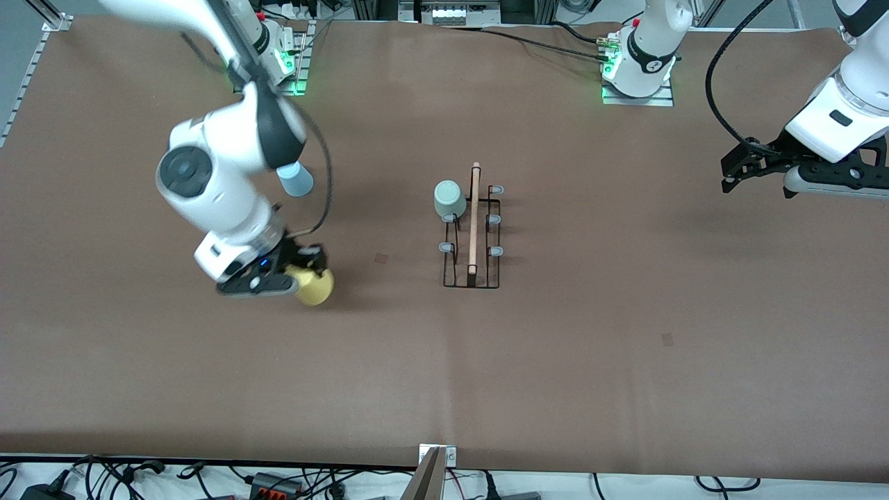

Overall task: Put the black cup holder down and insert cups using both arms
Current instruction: 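Carry the yellow cup over the rack with the right gripper, then lower the yellow cup onto a rack peg and open the right gripper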

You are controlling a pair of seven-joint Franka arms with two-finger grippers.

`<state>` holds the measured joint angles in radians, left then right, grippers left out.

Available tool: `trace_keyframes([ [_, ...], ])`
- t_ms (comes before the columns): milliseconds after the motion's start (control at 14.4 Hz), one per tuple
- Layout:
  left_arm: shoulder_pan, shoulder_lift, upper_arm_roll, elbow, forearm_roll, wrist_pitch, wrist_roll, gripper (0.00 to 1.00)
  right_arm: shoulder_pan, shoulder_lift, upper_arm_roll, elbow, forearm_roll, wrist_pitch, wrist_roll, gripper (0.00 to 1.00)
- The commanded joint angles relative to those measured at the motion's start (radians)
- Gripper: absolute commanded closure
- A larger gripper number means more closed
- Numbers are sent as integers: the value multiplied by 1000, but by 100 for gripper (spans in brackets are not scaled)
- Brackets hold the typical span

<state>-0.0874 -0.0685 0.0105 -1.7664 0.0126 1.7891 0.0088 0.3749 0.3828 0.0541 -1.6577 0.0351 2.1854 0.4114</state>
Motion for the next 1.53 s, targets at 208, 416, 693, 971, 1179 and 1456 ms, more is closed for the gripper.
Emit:
trace_keyframes([
  [208, -2, 10, -1, 27, 20, -26, 17, 0, 206, 82, -2, 134, 0, 7, 387, 93],
  [416, -2, 10, -1, 28, 20, -27, 16, 0, 277, 142, -2, 196, -76, 22, 478, 93],
  [693, -2, 10, -3, 28, 20, -27, 14, 0, 321, 198, 0, 233, -106, 33, 526, 93],
  [971, -2, 10, -3, 28, 20, -27, 16, 0, 337, 219, 0, 239, -107, 56, 549, 92],
  [1179, -2, 10, -3, 28, 20, -27, 16, 0, 346, 235, 0, 239, -107, 73, 550, 90],
  [1456, -2, 10, -3, 28, 20, -27, 16, 0, 348, 266, 0, 237, -109, 91, 549, 60],
])
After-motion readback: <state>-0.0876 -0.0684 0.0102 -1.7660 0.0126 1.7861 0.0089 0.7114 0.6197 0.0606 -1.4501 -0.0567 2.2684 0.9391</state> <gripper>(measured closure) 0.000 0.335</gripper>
